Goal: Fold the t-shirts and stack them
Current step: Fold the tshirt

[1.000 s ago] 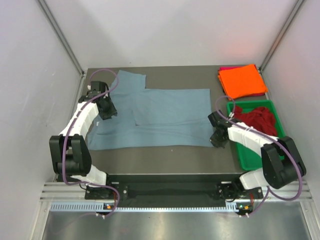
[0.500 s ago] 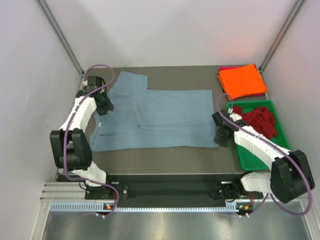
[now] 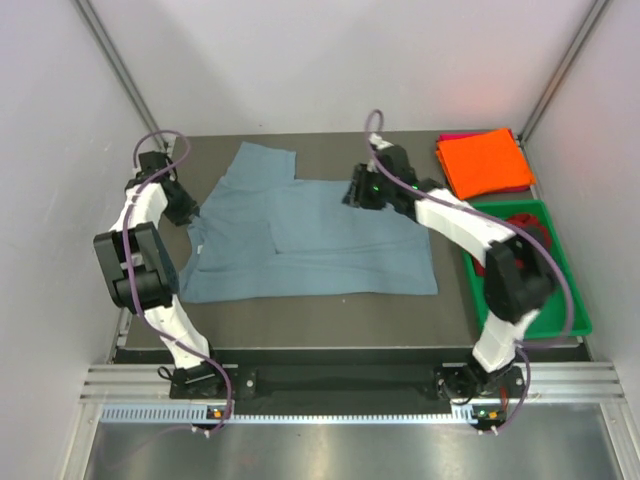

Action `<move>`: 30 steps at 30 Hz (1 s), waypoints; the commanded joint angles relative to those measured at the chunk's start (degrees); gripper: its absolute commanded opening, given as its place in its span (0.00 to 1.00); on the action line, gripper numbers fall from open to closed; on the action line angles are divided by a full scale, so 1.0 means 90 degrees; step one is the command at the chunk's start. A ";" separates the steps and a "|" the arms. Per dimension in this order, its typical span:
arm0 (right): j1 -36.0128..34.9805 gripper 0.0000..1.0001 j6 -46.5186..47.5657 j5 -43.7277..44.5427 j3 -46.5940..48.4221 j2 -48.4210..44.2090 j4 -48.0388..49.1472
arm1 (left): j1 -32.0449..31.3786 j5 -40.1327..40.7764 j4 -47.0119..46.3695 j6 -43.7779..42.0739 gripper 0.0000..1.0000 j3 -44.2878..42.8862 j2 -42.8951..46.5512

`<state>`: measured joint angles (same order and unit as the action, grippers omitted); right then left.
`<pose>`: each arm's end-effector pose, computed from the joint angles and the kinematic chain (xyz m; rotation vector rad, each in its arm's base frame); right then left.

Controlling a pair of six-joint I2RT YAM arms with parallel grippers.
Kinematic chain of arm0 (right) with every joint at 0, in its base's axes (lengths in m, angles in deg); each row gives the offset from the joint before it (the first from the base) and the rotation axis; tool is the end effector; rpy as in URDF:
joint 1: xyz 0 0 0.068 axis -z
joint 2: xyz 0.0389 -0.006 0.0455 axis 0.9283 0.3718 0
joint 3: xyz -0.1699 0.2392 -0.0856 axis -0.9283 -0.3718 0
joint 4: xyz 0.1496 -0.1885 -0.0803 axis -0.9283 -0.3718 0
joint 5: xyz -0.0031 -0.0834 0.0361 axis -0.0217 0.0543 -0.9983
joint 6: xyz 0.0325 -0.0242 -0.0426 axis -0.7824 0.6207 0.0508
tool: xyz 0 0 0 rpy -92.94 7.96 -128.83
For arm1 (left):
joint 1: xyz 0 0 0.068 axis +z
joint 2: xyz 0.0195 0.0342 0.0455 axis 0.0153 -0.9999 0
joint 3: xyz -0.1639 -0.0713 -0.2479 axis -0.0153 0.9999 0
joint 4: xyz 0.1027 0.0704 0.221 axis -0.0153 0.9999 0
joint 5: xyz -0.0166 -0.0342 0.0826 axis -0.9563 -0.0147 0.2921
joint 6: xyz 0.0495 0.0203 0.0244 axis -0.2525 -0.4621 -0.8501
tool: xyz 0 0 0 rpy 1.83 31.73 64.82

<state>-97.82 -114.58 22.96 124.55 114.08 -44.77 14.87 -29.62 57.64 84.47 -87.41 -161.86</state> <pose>0.3379 0.1982 0.3007 -0.0420 2.3171 0.6918 0.3857 0.1069 0.2597 -0.8971 2.4454 -0.1126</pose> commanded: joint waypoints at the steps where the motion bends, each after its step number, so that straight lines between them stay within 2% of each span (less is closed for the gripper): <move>1: -0.0475 0.43 0.0513 -0.0657 0.1726 0.1422 0.0833 | -0.0119 -0.0606 -0.0566 -0.0172 0.36 -0.0242 -0.0231; 2: -0.0533 0.43 0.0532 -0.0763 0.2387 0.1735 0.0861 | -0.0100 -0.0656 -0.0586 -0.0201 0.38 -0.0377 -0.0415; 6: -0.0826 0.44 0.0610 -0.0969 0.3668 0.3169 0.1145 | -0.0109 -0.0833 -0.0322 -0.0065 0.41 -0.0896 -0.0826; 11: -0.1217 0.44 0.0757 -0.1038 0.4872 0.4372 0.1184 | -0.0119 -0.0668 -0.0079 0.0053 0.42 -0.1169 -0.1188; 23: -0.1774 0.45 0.0425 -0.0941 0.5665 0.5624 0.1584 | -0.0226 -0.0257 0.0244 0.0062 0.45 -0.1121 -0.1481; 27: -0.1852 0.44 0.0493 -0.0784 0.5626 0.5722 0.1555 | -0.0236 -0.0256 0.0244 0.0033 0.42 -0.1131 -0.1550; 30: -0.1881 0.43 0.0493 -0.0735 0.5626 0.5762 0.1526 | -0.0226 -0.0295 0.0254 0.0023 0.35 -0.1170 -0.1609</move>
<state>-113.32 -110.37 15.16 172.18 165.07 -33.75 12.88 -32.77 59.06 84.86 -97.07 -175.32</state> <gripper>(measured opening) 0.436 0.368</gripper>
